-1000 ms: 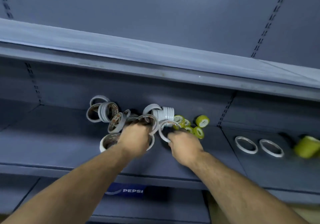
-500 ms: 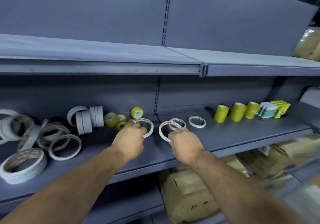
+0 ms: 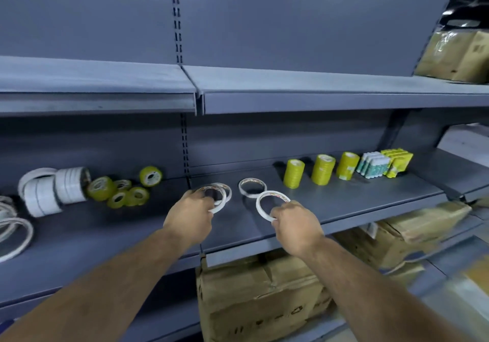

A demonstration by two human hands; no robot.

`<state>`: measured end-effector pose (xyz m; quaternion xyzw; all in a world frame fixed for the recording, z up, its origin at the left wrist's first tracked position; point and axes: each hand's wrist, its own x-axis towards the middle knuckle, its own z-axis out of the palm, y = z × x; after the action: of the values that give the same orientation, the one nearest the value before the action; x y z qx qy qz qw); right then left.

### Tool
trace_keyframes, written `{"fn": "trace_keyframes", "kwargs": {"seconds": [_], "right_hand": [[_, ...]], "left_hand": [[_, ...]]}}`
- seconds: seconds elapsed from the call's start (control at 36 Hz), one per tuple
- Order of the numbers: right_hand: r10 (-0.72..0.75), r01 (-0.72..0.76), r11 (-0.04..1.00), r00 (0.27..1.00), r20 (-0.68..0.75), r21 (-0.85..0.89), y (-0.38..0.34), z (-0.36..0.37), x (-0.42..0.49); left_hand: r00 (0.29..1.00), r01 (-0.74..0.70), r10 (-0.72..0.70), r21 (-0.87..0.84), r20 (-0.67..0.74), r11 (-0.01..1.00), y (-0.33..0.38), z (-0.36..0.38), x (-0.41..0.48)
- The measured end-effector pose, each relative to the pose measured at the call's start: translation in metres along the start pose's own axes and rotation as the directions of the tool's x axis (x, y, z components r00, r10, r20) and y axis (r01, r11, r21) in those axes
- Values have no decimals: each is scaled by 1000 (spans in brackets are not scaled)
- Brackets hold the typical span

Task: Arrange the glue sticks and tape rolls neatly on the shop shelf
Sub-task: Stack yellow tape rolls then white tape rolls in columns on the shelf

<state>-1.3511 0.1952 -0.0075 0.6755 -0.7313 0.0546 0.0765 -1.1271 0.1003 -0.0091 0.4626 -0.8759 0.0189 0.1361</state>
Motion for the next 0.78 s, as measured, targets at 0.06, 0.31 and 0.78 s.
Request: {"fn": "trace_keyframes", "kwargs": {"seconds": [0.06,0.31,0.78], "right_hand": [[21,-21,1000,1000,2,9,12,4,3],[123,-123,992,992,24,-3,40,8,29],[31,-29,998,999,-29,56,50,15,99]], "left_hand": [[1000,-5,5,-3,-6,1000,2,2,10],[997,41,-43,32,57,999,-12,26,62],[959,139,-129,-20,251,990,-11,66,119]]}}
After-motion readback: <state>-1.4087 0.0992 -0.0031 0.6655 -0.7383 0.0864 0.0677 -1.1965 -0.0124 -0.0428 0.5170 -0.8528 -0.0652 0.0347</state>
